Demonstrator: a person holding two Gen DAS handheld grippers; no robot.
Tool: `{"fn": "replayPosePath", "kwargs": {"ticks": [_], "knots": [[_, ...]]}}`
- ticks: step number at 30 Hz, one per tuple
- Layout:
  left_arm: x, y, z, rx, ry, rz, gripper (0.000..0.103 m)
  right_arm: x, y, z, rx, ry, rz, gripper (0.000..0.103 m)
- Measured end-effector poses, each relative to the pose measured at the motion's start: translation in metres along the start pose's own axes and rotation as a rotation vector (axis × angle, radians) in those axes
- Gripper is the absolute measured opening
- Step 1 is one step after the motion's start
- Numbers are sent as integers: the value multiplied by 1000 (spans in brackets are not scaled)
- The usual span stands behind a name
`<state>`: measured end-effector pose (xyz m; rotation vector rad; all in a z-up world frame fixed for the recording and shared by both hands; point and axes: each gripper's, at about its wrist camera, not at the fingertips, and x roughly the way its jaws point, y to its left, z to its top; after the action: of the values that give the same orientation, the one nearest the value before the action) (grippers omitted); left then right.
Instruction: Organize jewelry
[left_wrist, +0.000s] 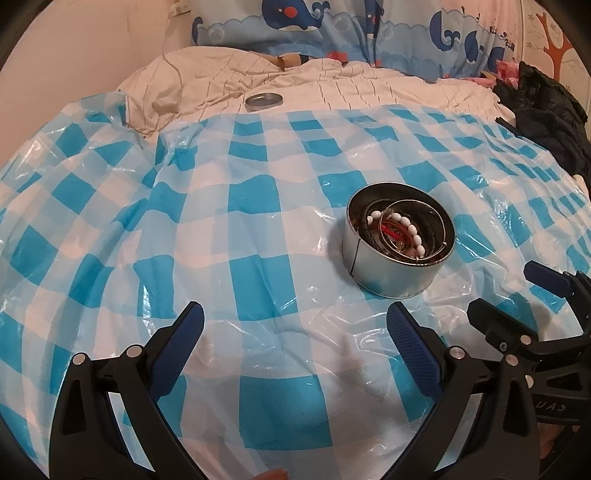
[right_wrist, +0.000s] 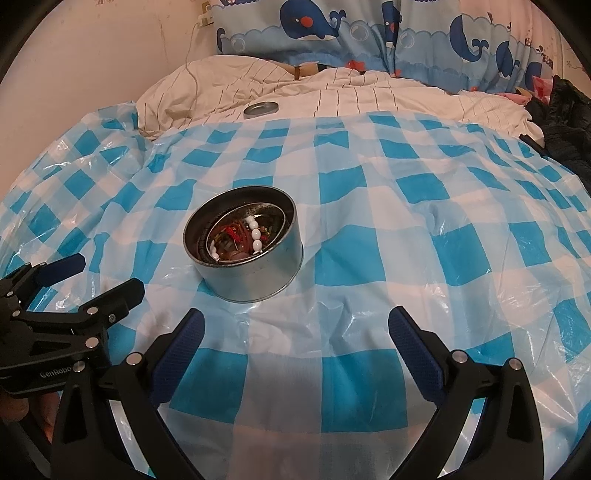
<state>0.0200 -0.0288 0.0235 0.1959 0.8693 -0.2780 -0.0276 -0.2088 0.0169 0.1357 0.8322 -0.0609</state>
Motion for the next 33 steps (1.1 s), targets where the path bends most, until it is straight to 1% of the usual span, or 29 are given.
{"fn": "replayPosePath", "kwargs": {"ticks": [20,33], "knots": [[4,1,0,13,22,22,95,4,0,-2,1,27,11,95],[7,2,-2,0,35,11,95,5,1,-1,3,29,12,95]]}}
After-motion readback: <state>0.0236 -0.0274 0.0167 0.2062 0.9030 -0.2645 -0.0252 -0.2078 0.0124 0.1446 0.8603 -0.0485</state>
